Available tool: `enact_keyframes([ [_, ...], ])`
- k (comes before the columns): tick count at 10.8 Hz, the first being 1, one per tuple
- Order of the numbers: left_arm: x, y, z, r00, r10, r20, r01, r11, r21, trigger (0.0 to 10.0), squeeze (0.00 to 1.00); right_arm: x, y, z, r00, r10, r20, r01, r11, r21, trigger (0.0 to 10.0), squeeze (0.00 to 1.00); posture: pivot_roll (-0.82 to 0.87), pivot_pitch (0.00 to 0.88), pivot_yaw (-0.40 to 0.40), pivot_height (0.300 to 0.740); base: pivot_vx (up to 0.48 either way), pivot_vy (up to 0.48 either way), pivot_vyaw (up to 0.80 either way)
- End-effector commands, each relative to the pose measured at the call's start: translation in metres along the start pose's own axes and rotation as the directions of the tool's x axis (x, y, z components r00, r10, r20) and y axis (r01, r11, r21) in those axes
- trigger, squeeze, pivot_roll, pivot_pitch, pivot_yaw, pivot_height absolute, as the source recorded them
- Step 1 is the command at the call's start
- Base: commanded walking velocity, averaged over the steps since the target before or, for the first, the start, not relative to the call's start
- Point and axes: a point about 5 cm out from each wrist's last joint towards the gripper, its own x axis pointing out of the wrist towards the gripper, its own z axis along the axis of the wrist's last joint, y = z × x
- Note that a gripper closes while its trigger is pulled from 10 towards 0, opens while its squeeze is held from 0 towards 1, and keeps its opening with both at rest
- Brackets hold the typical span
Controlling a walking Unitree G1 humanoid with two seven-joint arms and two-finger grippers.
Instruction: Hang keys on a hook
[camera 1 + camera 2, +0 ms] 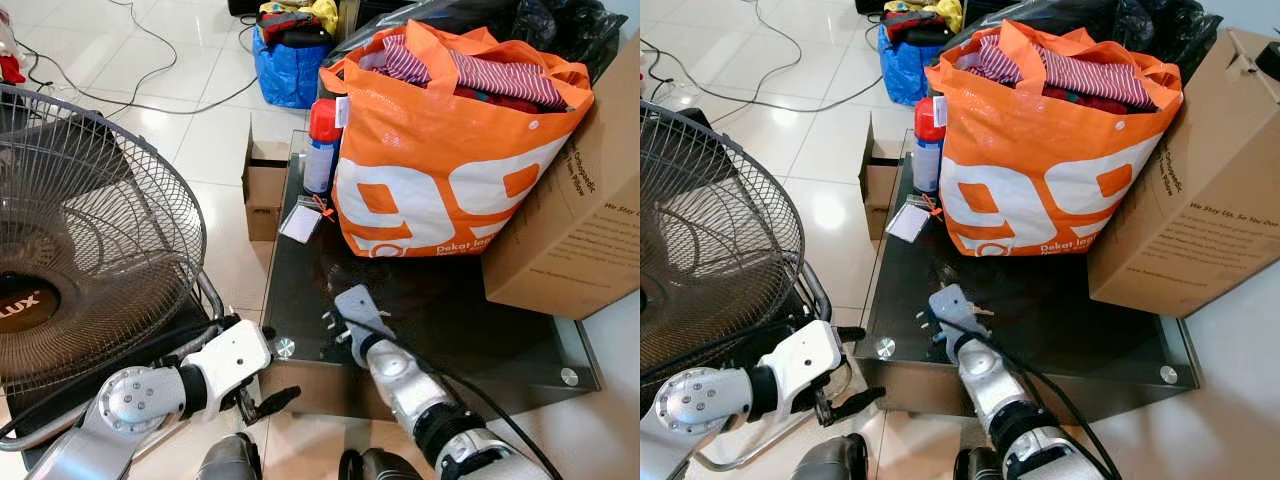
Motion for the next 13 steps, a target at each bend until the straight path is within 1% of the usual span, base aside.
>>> enact_keyframes([
  [1, -0.001, -0.003, 0.001, 1.000, -0.008, -0.003, 0.008, 1.000, 0.008, 10.0, 0.00, 0.001, -0.002, -0.002, 1.000, -0.026, -0.011, 0.026, 1.000, -0.007, 10.0, 0.00, 0.11, 0.146, -0.082, 0.740, 0.000, 0.000, 0.00],
  [2, -0.001, -0.003, 0.001, 1.000, -0.009, -0.004, 0.009, 1.000, 0.009, 10.0, 0.00, 0.001, -0.002, -0.003, 0.999, -0.044, -0.019, 0.044, 0.999, -0.014, 10.0, 0.00, 0.11, 0.148, -0.081, 0.740, 0.000, 0.000, 0.00],
  [3, -0.003, -0.002, 0.001, 1.000, -0.008, -0.007, 0.008, 1.000, 0.012, 10.0, 0.00, 0.002, -0.003, -0.003, 0.996, -0.089, -0.021, 0.089, 0.996, 0.002, 4.3, 0.00, 0.12, 0.150, -0.080, 0.740, 0.000, 0.000, 0.00],
  [4, -0.004, -0.002, 0.001, 1.000, -0.007, -0.009, 0.007, 1.000, 0.014, 10.0, 0.00, 0.002, -0.004, -0.002, 0.994, -0.103, -0.019, 0.104, 0.995, 0.002, 3.6, 0.00, 0.13, 0.155, -0.079, 0.740, 0.000, 0.000, 0.00],
  [6, -0.009, -0.001, 0.002, 1.000, 0.003, -0.011, -0.002, 1.000, 0.021, 10.0, 0.00, 0.004, -0.002, 0.003, 0.991, -0.135, -0.010, 0.135, 0.991, -0.002, 3.8, 0.00, 0.14, 0.170, -0.079, 0.740, 0.000, 0.000, 0.00],
  [7, -0.012, -0.001, 0.004, 1.000, 0.006, -0.010, -0.006, 1.000, 0.022, 10.0, 0.00, 0.004, -0.001, 0.005, 0.990, -0.138, -0.004, 0.138, 0.990, 0.007, 3.7, 0.00, 0.15, 0.185, -0.079, 0.740, 0.000, 0.000, 0.00],
  [9, -0.019, -0.002, 0.004, 1.000, 0.006, -0.017, -0.006, 1.000, 0.022, 10.0, 0.00, 0.006, 0.003, 0.010, 0.992, -0.125, 0.003, 0.125, 0.992, 0.014, 3.5, 0.00, 0.15, 0.207, -0.078, 0.740, 0.000, 0.000, 0.00],
  [10, -0.020, -0.004, 0.004, 1.000, 0.005, -0.019, -0.005, 1.000, 0.020, 10.0, 0.00, 0.006, 0.004, 0.011, 0.992, -0.124, 0.005, 0.124, 0.992, 0.014, 3.6, 0.00, 0.15, 0.211, -0.079, 0.740, 0.000, 0.000, 0.00],
  [12, -0.021, -0.007, 0.004, 1.000, 0.005, -0.020, -0.005, 1.000, 0.014, 10.0, 0.00, 0.005, 0.004, 0.010, 0.992, -0.125, 0.009, 0.125, 0.992, 0.009, 4.2, 0.00, 0.14, 0.213, -0.082, 0.740, 0.000, 0.000, 0.00],
  [13, -0.021, -0.008, 0.004, 1.000, 0.006, -0.020, -0.006, 1.000, 0.012, 10.0, 0.00, 0.005, 0.003, 0.009, 0.992, -0.125, 0.007, 0.125, 0.992, 0.007, 4.3, 0.00, 0.14, 0.214, -0.082, 0.740, 0.000, 0.000, 0.00],
])
